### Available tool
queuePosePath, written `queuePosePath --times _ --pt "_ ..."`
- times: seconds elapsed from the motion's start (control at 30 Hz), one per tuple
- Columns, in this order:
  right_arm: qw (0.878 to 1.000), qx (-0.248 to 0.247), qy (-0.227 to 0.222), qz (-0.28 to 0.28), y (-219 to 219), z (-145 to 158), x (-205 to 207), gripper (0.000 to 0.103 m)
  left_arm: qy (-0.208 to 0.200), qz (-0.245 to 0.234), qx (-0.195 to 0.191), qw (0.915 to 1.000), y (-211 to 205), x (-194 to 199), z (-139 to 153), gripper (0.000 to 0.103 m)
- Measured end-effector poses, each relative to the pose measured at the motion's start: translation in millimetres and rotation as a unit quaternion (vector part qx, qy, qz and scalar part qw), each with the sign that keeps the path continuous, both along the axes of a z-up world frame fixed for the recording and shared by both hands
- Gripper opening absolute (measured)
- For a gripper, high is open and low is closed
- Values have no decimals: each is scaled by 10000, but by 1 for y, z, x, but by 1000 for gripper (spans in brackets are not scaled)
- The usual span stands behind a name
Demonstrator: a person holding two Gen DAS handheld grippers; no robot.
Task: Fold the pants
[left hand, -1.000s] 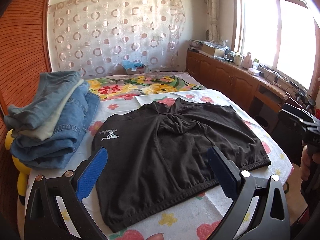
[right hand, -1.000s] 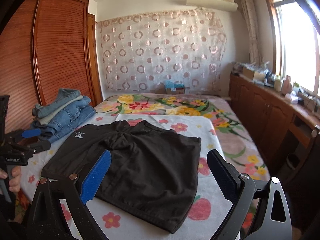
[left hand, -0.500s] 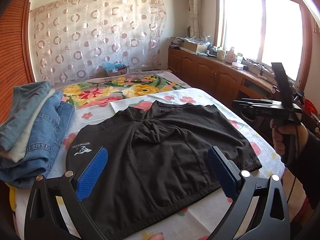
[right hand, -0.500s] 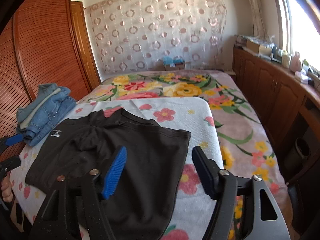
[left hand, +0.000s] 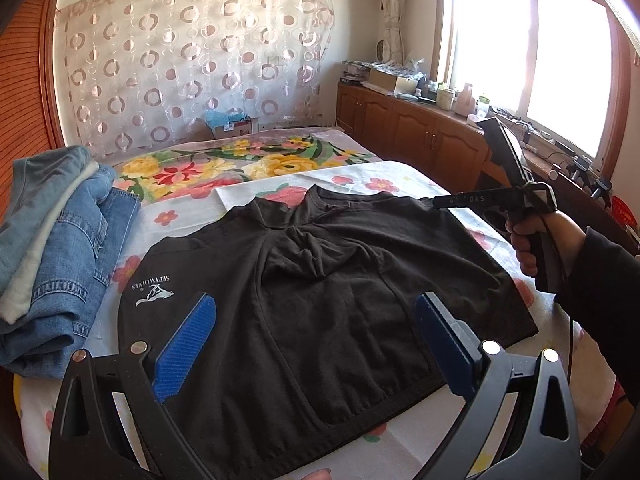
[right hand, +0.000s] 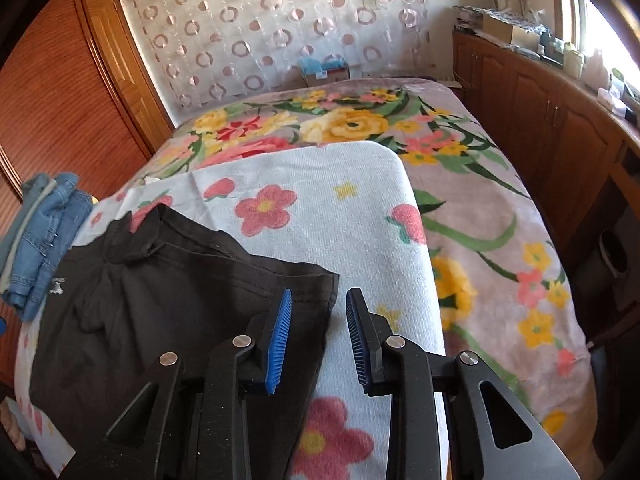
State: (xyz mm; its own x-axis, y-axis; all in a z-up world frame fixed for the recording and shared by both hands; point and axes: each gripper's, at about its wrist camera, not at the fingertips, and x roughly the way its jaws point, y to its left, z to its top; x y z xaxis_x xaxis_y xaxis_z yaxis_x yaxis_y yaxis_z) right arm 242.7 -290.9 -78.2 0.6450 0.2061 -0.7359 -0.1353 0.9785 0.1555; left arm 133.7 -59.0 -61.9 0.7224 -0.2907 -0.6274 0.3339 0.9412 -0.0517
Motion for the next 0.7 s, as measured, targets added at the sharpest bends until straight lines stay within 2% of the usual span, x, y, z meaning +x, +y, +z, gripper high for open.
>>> queuePosePath --times 0.07,0.1,0.17,0.27,0.37,0.5,0.57,0.67,0.7 --pt "10000 -25 6 12 0 6 0 29 42 33 0 10000 3 1 -3 100" --pt "10000 20 0 0 -2 7 -1 23 62 53 8 10000 5 1 -5 100" --pt "9999 112 11 77 0 11 -5 4 104 84 13 9999 8 2 -9 100" --pt "9996 -72 -252 104 0 27 -17 4 152 119 32 9998 10 2 -13 100" --pt "9972 -246 -657 -248 -3 38 -25 4 187 154 27 9997 13 3 -16 100" --pt "9928 -774 -754 -519 5 47 -36 4 184 155 21 9997 14 1 -18 100" --pt "9892 -1045 -707 -744 11 40 -34 5 202 139 24 9997 15 0 -19 100" --pt "9931 -772 -473 -750 6 39 -35 19 214 164 23 9996 20 -3 -19 100" --pt "9942 -648 -466 -714 6 41 -40 20 216 183 18 9996 22 -4 -19 100"
